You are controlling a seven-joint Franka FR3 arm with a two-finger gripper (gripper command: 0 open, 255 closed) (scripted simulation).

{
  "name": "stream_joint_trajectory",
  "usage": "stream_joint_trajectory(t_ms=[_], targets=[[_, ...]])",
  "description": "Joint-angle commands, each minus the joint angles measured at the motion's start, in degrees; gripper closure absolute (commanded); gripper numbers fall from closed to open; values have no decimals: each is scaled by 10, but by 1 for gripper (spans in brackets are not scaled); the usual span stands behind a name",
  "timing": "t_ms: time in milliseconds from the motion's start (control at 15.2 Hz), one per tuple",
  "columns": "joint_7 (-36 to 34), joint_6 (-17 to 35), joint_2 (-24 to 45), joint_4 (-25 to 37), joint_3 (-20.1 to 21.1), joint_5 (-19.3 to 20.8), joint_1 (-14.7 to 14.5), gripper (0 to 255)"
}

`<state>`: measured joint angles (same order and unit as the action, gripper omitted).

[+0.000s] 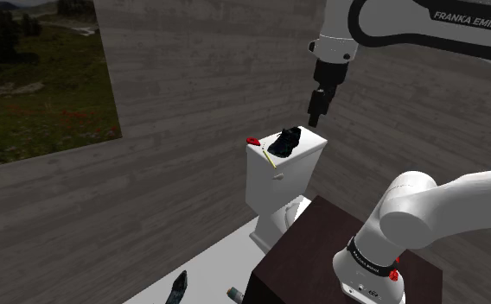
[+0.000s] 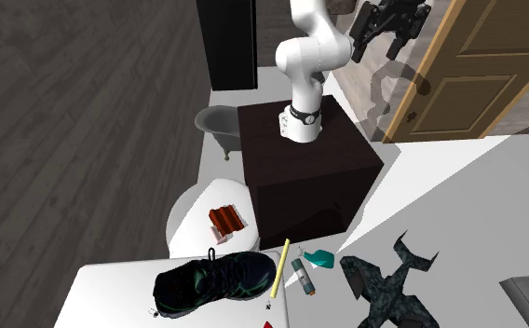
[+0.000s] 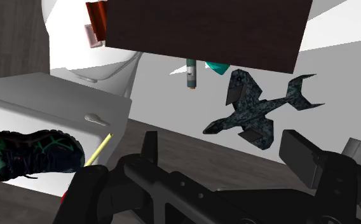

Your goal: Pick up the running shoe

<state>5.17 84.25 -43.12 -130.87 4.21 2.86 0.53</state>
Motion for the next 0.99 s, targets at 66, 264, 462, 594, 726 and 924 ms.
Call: stream_joint_trajectory(t_ms=[66,264,462,594,726,924], targets=[[5,15,7,-7,-7,7,5,0],[19,60,33,-23,-29,25,19,0],[32,105,64,-34,-52,43,33,0],[40,135,88,-37,-66,54,43,0],[48,165,113,-38,-81,64,52,0],[59,208,156,-34,-103,76,65,0]])
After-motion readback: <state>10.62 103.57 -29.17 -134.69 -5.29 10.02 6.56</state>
